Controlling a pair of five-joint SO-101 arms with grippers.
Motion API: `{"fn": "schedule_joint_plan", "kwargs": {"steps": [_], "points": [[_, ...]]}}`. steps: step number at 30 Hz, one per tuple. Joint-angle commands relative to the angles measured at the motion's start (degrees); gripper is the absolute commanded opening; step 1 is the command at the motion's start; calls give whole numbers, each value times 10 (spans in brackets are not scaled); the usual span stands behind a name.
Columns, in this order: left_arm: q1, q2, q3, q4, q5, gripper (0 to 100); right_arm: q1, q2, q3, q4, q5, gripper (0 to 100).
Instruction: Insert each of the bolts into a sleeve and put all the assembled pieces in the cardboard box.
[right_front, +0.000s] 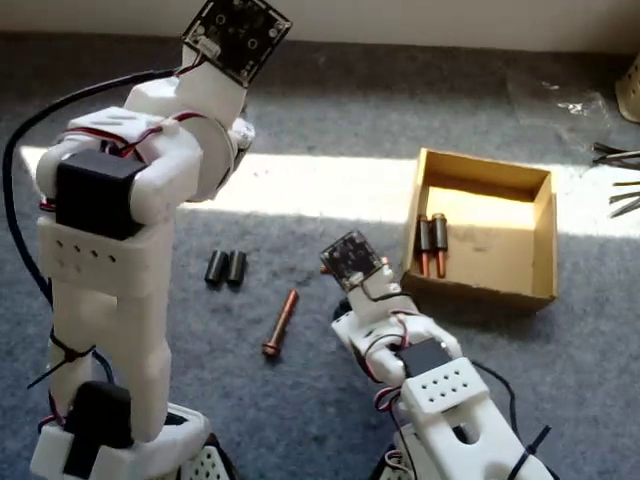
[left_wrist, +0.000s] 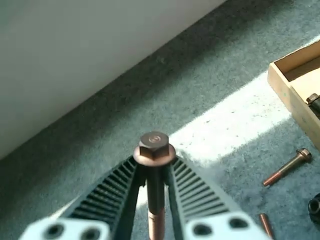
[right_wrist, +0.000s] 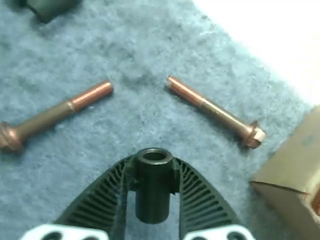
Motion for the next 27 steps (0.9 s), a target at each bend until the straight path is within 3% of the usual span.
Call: {"fn": "schedule_joint_plan", "kwargs": {"steps": [1,9,14,27], "points": [[10,-49,-29,18,-2,5,-45,-5,-30,-11,4,5],[8,-155,-22,33,-2,5,-56,-5,-106,-10,4,5],[11,-231,81,20,-2,5,-55,-5,-139,-10,-39,5],[-17,-458,531,-319,-1,5,-56,-5,-154,-35,-65,5]]}}
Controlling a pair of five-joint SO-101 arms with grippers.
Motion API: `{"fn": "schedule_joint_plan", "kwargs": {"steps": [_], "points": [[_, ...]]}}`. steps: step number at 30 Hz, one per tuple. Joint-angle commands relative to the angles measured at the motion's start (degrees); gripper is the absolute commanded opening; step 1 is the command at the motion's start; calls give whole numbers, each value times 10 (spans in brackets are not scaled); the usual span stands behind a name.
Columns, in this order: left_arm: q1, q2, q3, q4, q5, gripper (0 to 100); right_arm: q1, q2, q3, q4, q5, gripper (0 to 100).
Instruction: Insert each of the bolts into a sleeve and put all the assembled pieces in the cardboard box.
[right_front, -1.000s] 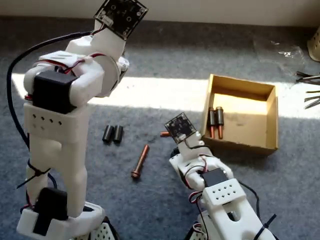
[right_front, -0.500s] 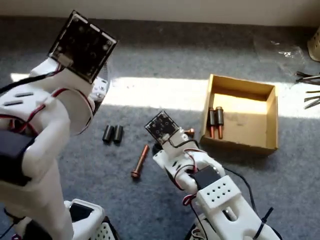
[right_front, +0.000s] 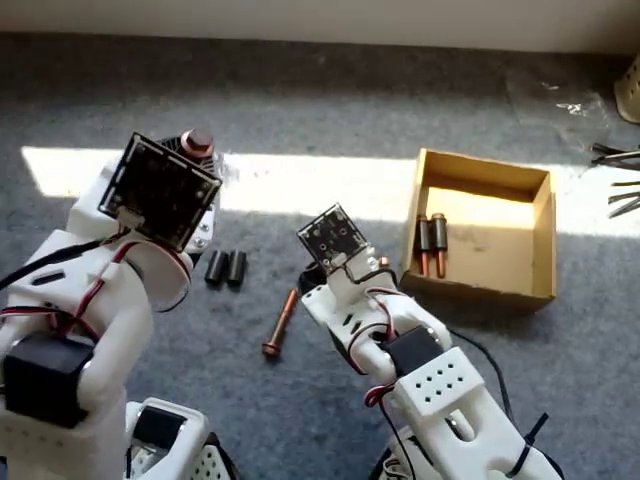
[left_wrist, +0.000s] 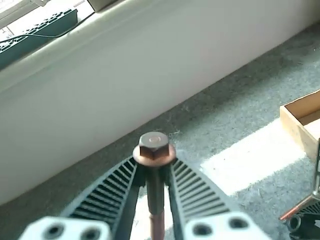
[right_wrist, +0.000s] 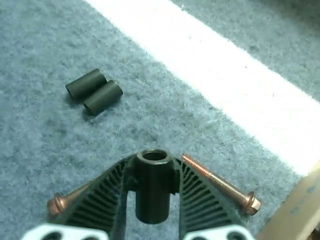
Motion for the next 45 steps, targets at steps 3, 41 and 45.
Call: {"fn": "schedule_joint_plan", "kwargs": {"steps": [3,41,45], "points": [[-13,-66,172,-153,15,5,-4,-5,-33,-75,-18,5],[99,-101,322,-304,402,6,-31,-407,215,-153,-22,5],[117,-102,327,-311,362,6,-33,-434,259,-154,0,5]]}}
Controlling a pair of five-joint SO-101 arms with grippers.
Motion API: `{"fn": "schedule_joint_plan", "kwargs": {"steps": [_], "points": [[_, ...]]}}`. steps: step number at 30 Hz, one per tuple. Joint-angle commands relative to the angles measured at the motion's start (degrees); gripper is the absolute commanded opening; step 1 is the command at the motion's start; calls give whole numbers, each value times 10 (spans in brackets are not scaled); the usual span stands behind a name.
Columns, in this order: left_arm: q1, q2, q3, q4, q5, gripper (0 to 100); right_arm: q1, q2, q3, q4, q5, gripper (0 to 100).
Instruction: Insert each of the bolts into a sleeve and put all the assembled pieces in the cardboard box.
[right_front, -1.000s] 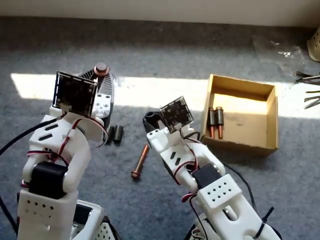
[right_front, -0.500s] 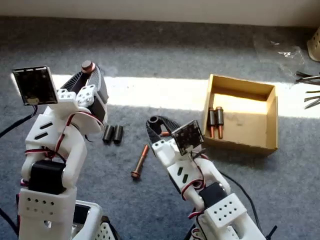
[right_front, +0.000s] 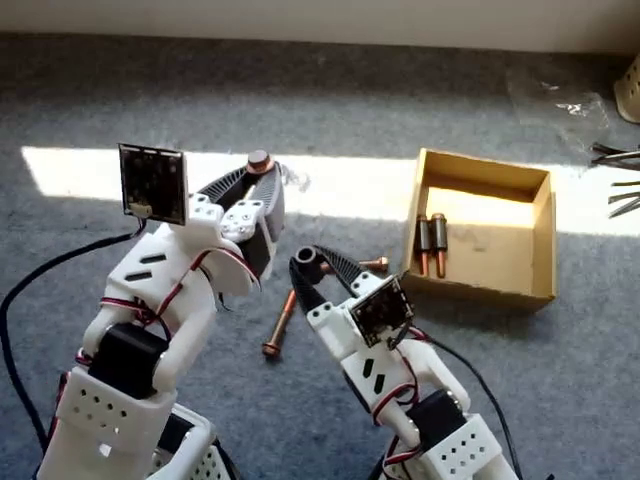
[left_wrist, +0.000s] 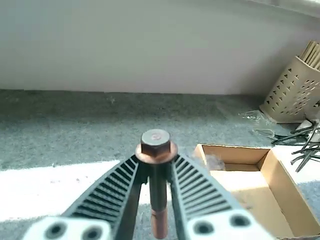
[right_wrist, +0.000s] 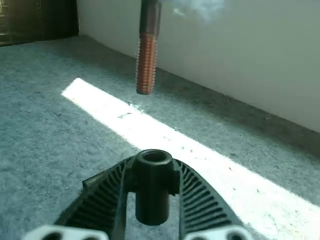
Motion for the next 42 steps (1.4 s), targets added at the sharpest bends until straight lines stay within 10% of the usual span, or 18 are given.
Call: {"fn": "schedule_joint_plan", "kwargs": {"steps": [1,42], "points": [[29,-14,-2,-17,-42,6,-7,-31,12,2,40,5],[87,-202,168,-111,-82,6,-3,-92,51,-26,-17,5]]}}
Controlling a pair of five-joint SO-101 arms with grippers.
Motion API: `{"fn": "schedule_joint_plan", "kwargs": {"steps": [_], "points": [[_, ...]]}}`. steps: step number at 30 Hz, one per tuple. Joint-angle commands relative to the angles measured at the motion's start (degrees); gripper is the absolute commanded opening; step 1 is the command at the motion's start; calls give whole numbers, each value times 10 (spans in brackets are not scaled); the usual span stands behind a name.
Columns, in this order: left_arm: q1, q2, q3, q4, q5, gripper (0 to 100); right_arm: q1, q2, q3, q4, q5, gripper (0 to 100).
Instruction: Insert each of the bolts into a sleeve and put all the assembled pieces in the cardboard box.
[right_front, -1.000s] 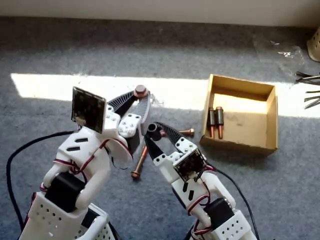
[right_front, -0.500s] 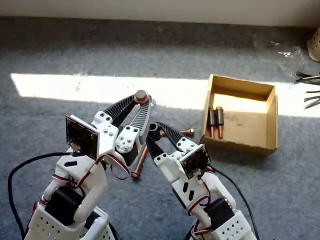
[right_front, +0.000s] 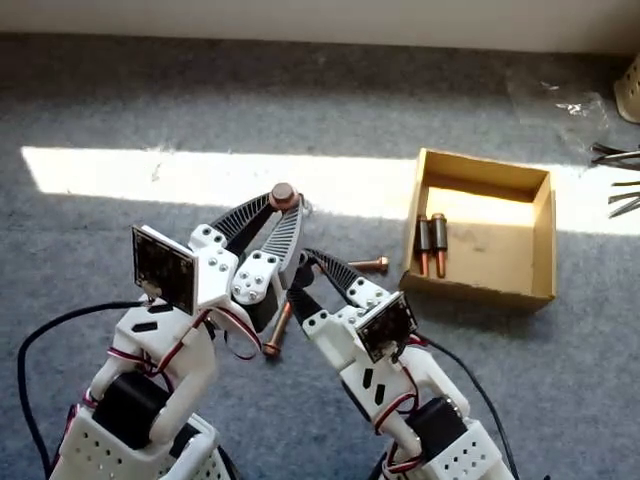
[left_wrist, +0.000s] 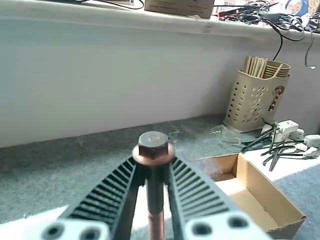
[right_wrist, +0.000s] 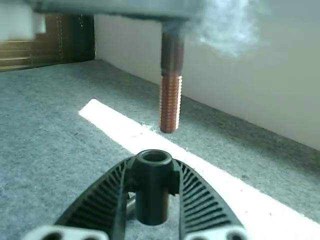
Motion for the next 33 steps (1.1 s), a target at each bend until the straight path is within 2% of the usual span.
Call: {"fn": "schedule_joint_plan", "kwargs": {"steps": [1,6,33], "points": [[8,-13,-2,-13,8,6,15,-14,28,-22,-4,5],[8,-13,-3,7,8,6,16,-14,28,-23,-2,5],[33,-14,21,7,9,6,16,-19,27,-24,-1,5]]}}
